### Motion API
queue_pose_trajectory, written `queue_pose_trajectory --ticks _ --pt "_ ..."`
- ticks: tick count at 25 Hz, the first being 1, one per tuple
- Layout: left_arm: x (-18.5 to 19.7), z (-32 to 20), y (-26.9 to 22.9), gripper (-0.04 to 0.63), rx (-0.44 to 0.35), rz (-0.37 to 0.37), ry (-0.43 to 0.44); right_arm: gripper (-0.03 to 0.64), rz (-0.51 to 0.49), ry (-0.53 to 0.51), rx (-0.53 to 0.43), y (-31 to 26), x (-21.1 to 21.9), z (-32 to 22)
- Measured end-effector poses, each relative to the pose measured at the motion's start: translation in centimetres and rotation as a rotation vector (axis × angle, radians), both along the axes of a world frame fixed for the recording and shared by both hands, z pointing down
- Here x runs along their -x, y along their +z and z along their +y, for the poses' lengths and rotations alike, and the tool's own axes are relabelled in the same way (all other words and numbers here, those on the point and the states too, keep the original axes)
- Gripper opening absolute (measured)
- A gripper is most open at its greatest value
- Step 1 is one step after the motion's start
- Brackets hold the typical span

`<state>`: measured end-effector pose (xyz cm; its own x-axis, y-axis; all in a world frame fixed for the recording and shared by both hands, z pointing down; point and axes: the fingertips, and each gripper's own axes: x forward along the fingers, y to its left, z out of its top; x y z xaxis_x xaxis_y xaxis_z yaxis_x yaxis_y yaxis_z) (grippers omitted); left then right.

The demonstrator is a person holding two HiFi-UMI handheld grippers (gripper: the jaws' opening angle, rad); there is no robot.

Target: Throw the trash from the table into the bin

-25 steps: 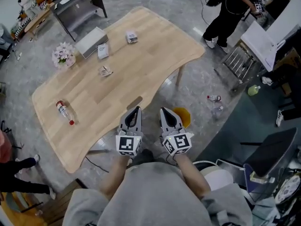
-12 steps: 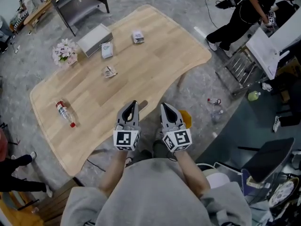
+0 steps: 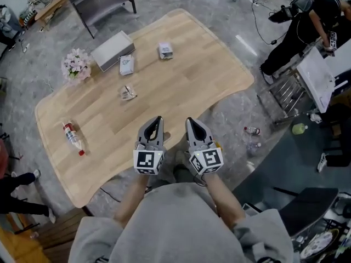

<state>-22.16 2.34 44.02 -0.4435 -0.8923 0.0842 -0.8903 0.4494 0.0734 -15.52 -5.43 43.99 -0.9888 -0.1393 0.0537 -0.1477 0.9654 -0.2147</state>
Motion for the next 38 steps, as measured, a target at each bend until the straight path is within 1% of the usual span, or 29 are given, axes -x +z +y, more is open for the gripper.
queue_pose_trajectory --ticks 7,10,17,24,28,33,38 --pt "2.6 -3.5 0.0 0.005 0.027 -0.014 -0.066 0.005 -0.014 -0.071 0.029 0.1 3.4 -3.6" --pt "3.2 -4.2 0.5 0.005 0.043 -0.012 -0.078 0.005 -0.013 -0.088 0.040 0.5 4.6 -4.5" --pt "5.0 -5.1 1.2 0.005 0.054 0.002 -0.068 0.005 0.007 -0.095 0.047 1.3 6.9 -5.2" --pt "7.2 -5.5 2.0 0.005 0.051 0.028 -0.024 0.005 0.030 -0.062 0.026 1.7 9.4 -5.1" --pt "8.0 -6.0 1.7 0.005 0.049 0.018 0.006 0.005 0.035 -0.044 0.017 1.5 10.6 -5.3" --pt "9.7 -7.1 1.9 0.005 0.046 0.019 0.003 0.005 0.040 -0.053 0.002 1.8 12.3 -6.4" --pt "12.9 -9.1 2.8 0.005 0.061 0.024 -0.028 0.005 0.052 -0.078 0.003 2.6 15.1 -9.0"
